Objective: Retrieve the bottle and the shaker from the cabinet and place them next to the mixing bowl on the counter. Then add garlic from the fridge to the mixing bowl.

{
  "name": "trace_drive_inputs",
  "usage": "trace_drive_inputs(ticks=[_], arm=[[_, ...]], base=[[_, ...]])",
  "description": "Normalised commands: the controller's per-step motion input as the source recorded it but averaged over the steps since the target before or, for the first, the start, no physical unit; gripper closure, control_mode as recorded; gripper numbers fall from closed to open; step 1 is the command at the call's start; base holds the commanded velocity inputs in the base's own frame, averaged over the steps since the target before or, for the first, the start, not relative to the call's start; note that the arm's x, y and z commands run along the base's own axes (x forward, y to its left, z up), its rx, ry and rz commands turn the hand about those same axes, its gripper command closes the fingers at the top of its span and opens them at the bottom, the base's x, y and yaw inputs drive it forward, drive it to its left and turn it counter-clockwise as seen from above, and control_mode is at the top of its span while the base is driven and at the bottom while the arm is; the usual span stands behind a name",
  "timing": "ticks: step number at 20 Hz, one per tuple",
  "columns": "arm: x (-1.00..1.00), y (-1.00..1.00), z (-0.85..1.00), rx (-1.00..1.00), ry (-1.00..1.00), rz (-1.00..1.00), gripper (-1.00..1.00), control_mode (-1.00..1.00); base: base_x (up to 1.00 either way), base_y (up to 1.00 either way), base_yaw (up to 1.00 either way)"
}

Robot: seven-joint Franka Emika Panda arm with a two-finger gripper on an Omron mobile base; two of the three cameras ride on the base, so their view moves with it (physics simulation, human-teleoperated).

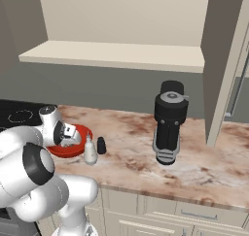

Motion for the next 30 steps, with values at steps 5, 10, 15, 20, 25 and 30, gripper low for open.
trace_drive_inputs(ticks=[5,10,15,20,25,30], arm=[[0.00,0.00,0.19,-0.03,0.00,0.00,-1.00,-1.00],[0.00,-0.02,0.46,-0.01,0.00,0.00,-1.00,-1.00],[-0.01,-0.43,0.82,0.00,0.00,0.00,-1.00,-1.00],[-0.11,-0.61,0.96,0.03,0.00,-0.03,-1.00,-1.00],[-0.47,-0.55,0.96,0.05,0.00,-0.04,-1.00,-1.00],[-0.76,-0.48,0.89,0.06,0.00,-0.08,-1.00,-1.00]], base=[[0.00,0.00,0.00],[0.00,0.00,0.00],[0.00,0.00,0.00],[0.00,0.00,0.00],[0.00,0.00,0.00],[0.00,0.00,0.00]])
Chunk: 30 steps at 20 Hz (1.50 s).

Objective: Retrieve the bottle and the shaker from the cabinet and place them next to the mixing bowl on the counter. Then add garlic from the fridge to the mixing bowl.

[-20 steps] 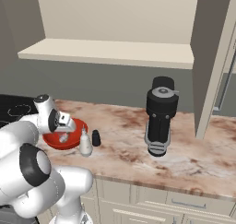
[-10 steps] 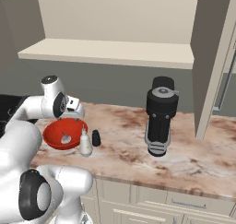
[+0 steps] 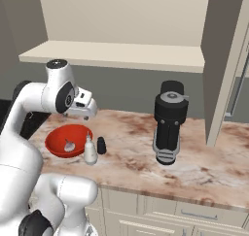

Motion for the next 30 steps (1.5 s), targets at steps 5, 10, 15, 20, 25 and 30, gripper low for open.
trace_drive_inputs(ticks=[5,10,15,20,25,30], arm=[[-0.82,-0.30,0.44,0.04,-0.04,-0.17,-1.00,-1.00],[-0.45,-0.12,-0.06,0.00,-0.07,-0.18,-1.00,-1.00],[-0.06,0.00,-0.30,0.00,-0.31,-0.11,-1.00,-1.00],[-0.28,0.00,0.01,0.00,-0.31,-0.05,-1.00,-1.00],[-0.56,0.00,0.45,0.00,-0.24,-0.01,-1.00,-1.00],[-0.38,0.00,0.35,0.00,-0.16,0.00,-1.00,-1.00]], base=[[0.00,0.00,0.00],[0.00,0.00,0.00],[0.00,0.00,0.00],[0.00,0.00,0.00],[0.00,0.00,0.00],[0.00,0.00,0.00]])
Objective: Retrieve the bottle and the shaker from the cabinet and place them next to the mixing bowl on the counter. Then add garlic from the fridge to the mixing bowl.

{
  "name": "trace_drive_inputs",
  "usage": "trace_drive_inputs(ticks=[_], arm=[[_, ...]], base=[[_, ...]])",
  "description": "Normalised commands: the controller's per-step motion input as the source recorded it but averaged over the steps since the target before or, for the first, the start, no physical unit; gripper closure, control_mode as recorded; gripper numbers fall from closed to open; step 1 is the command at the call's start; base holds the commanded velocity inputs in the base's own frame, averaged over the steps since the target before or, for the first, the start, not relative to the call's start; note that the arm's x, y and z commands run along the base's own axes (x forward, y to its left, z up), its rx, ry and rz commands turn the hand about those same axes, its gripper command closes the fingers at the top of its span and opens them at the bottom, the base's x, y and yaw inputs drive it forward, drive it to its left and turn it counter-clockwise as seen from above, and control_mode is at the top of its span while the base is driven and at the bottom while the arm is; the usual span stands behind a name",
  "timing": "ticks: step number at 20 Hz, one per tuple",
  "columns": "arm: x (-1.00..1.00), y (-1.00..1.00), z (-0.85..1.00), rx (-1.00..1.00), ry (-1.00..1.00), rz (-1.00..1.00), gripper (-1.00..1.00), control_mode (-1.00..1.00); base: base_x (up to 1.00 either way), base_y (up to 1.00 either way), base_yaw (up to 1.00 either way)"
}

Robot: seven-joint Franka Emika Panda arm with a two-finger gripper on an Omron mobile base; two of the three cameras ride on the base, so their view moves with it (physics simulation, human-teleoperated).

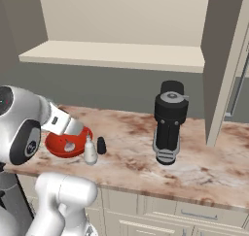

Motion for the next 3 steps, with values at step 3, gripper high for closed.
trace_drive_inputs(ticks=[3], arm=[[-0.09,0.00,0.00,0.00,-0.25,0.00,-1.00,-1.00]], base=[[0.00,0.00,0.00]])
